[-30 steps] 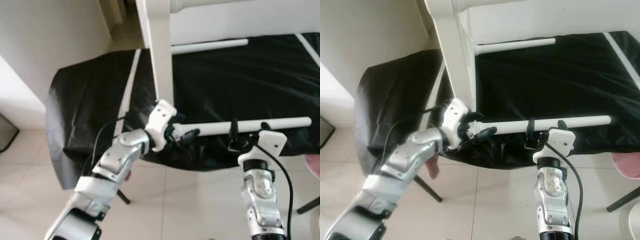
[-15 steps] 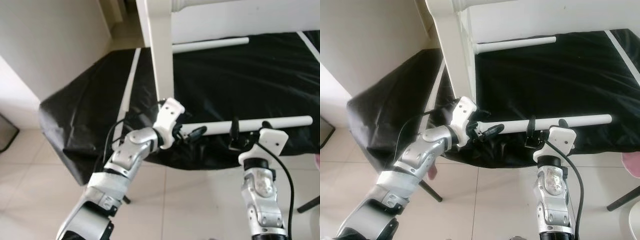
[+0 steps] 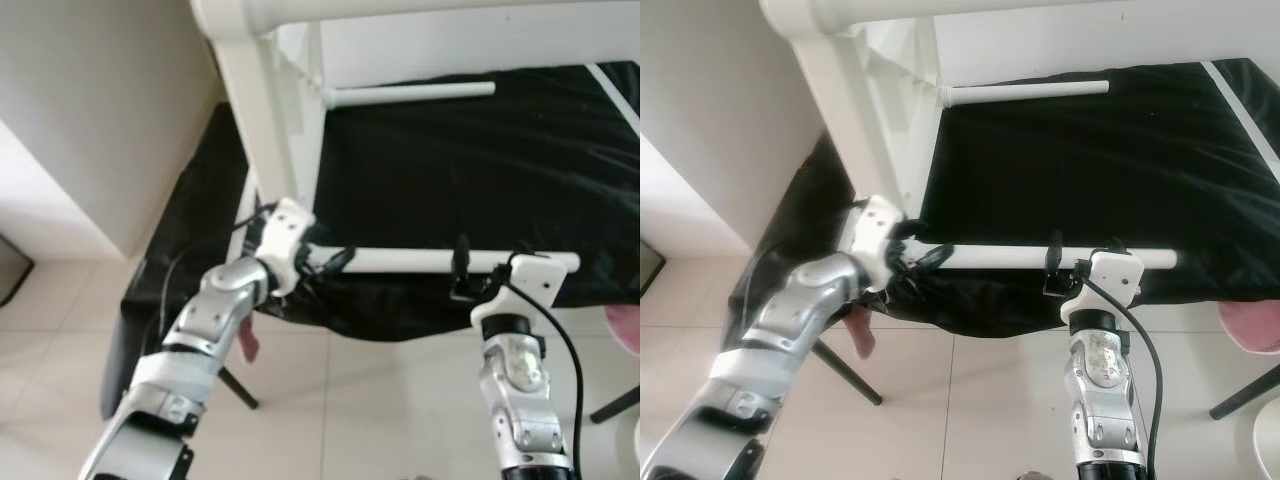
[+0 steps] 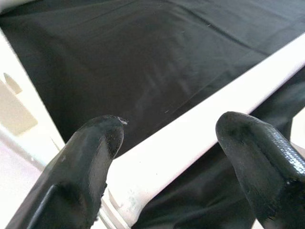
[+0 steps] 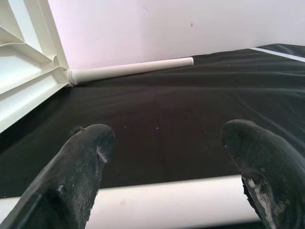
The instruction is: Building children table
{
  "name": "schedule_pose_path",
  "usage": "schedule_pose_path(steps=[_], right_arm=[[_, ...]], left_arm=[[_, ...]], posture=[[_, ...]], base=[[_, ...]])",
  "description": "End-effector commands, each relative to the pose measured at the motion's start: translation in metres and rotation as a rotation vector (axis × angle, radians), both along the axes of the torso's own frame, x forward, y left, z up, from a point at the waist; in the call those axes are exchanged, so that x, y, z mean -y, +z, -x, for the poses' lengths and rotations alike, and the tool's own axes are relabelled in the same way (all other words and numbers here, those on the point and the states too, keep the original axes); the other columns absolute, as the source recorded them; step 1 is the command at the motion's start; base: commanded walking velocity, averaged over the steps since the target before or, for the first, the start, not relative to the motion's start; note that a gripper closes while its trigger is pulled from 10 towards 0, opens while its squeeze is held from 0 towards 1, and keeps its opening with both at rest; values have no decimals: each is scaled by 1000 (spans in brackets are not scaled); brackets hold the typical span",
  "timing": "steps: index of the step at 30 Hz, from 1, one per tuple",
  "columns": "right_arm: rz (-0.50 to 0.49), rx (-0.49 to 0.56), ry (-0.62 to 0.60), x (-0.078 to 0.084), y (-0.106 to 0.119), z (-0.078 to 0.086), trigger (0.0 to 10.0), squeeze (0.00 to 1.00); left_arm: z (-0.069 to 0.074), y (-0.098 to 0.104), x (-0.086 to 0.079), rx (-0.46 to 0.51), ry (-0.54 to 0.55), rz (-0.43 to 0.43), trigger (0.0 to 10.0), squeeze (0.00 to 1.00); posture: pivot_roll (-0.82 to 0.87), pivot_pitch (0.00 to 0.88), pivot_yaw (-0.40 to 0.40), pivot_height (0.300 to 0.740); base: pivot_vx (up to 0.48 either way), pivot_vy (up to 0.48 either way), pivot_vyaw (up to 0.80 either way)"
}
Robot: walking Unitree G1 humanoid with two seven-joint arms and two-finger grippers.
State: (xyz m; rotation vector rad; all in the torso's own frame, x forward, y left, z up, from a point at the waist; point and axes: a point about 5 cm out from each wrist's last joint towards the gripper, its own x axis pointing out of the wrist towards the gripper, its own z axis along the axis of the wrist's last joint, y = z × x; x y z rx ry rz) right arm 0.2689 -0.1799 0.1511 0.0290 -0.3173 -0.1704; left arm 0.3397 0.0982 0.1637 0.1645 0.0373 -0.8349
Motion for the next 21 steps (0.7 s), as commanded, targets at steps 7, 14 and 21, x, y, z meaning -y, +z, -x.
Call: schedule_pose_path(steps=[7, 14, 21], right_arm=[[-11, -20, 56, -9, -3, -7, 10000, 0], [9, -34, 94, -8, -6, -3, 10000, 0], [10, -58, 107, -7, -13, 3, 10000, 0]], left_arm=[[3, -6, -9, -10, 88, -7, 10000, 0], [41, -19, 15, -82, -182, 41, 10000, 0], [57, -31, 20, -115, -277, 3, 10000, 0]], posture=[[-100, 68, 76, 740], [-96, 68, 67, 740], [-97, 66, 63, 740]], base=[[0, 0, 0], [0, 0, 0], [0, 0, 0]])
